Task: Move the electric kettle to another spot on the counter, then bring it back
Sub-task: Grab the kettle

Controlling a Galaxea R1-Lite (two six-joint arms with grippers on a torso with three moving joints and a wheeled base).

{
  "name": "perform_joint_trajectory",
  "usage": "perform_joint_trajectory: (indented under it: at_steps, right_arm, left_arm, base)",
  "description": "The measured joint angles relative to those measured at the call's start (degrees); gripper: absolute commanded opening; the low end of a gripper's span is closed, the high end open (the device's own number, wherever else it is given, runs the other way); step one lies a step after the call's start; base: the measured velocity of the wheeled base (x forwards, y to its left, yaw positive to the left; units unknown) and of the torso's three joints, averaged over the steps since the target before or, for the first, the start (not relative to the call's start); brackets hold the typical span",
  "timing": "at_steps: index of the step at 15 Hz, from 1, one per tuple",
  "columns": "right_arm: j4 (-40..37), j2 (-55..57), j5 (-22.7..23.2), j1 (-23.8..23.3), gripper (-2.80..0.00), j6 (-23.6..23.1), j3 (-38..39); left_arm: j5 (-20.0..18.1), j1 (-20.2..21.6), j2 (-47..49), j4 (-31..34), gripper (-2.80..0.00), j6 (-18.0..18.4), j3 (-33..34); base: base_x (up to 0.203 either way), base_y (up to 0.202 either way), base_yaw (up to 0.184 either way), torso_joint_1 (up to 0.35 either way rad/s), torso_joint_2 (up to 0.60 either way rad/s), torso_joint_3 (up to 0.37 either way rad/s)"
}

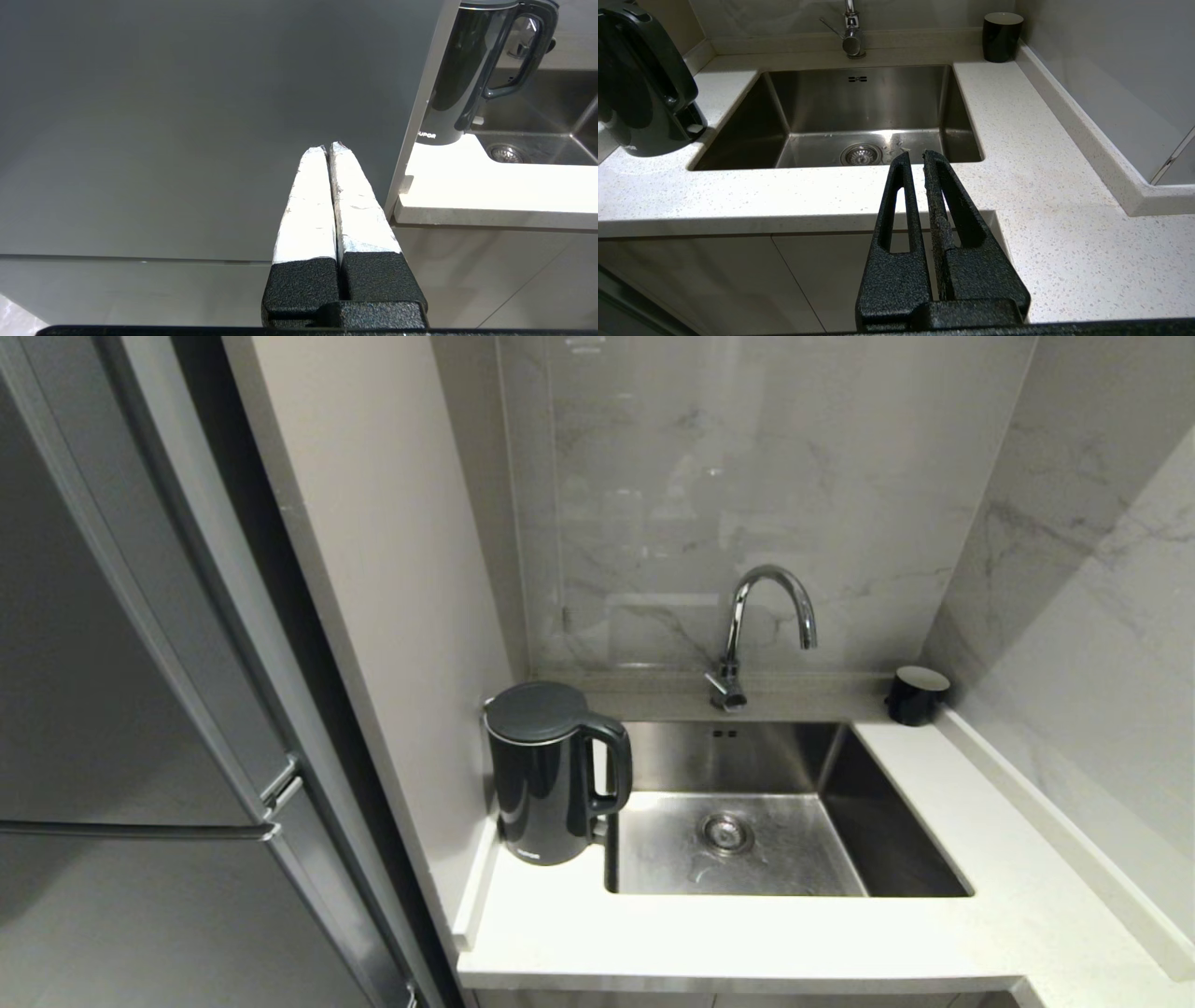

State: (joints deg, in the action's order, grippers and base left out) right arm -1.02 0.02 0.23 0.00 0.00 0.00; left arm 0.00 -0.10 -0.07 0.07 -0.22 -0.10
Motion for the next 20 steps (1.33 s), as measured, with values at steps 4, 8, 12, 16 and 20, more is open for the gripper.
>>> perform_joint_trajectory:
  at_steps: [4,8,12,16,20]
  right_arm:
    - [0.01,0.02,-0.01,0.00,-2.80,0.00,0.00]
    - [0.03,0.00,0.02,0.00,-2.80,0.02,0.00]
    - [0.00,0.00,0.02,0.00,-2.80,0.02,0.00]
    - [-0.02,0.00,0.02,0.00,-2.80,0.00,0.00]
    - [0.01,0.00,0.02,-0.04,-2.80,0.01,0.00]
  left_arm:
    - [0.02,-0.01,0.00,0.02,-2.80,-0.02,0.00]
    - [0.00,-0.01,0.02,-0.03,-2.80,-0.02,0.00]
    - [-0.02,0.00,0.02,0.02,-2.80,0.01,0.00]
    - [0.01,0.02,0.02,0.02,-2.80,-0.02,0.00]
    - [0.02,0.10,0.02,0.00,-2.80,-0.02,0.00]
  base:
    - [0.002,0.002,-0.024,-0.002,0.00,0.003]
    - [0.004,0.005,-0.174,-0.001,0.01,0.006]
    - [0.002,0.006,-0.153,0.002,0.01,0.004]
    - [0.000,0.001,-0.014,0.000,0.00,0.001]
    - [0.000,0.000,0.000,0.000,0.00,0.000]
